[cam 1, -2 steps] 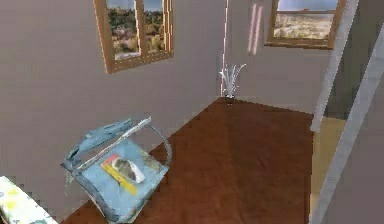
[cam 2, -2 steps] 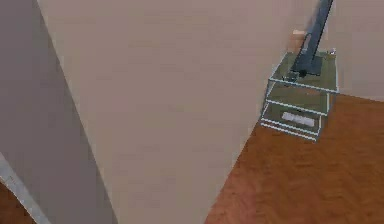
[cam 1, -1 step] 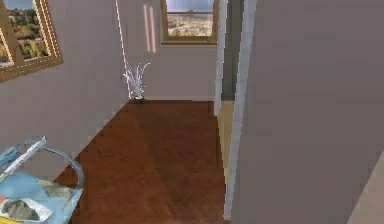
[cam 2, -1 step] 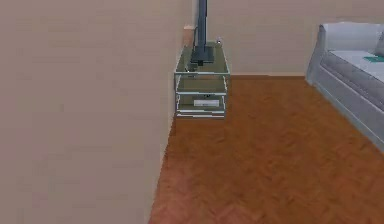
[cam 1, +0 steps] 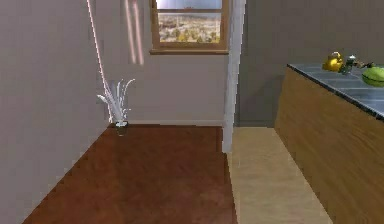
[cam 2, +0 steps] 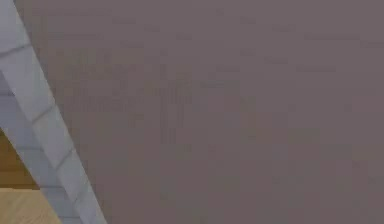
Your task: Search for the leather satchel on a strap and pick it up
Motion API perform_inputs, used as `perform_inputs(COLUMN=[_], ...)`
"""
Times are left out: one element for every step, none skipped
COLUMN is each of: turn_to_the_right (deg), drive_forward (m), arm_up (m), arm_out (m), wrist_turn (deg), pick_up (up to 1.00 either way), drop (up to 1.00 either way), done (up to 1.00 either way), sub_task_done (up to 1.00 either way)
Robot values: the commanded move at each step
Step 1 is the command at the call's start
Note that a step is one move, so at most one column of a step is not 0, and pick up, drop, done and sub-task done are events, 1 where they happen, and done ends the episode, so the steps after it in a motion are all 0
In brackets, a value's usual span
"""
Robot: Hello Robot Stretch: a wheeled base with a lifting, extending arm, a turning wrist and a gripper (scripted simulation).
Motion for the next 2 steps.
perform_inputs(turn_to_the_right=[12.0,0.0], drive_forward=[0.00,0.25], arm_up=[0.00,0.00], arm_out=[0.00,0.00], wrist_turn=[0.0,0.0], pick_up=[0.00,0.00], drop=[0.00,0.00], done=[0.00,0.00], sub_task_done=[0.00,0.00])
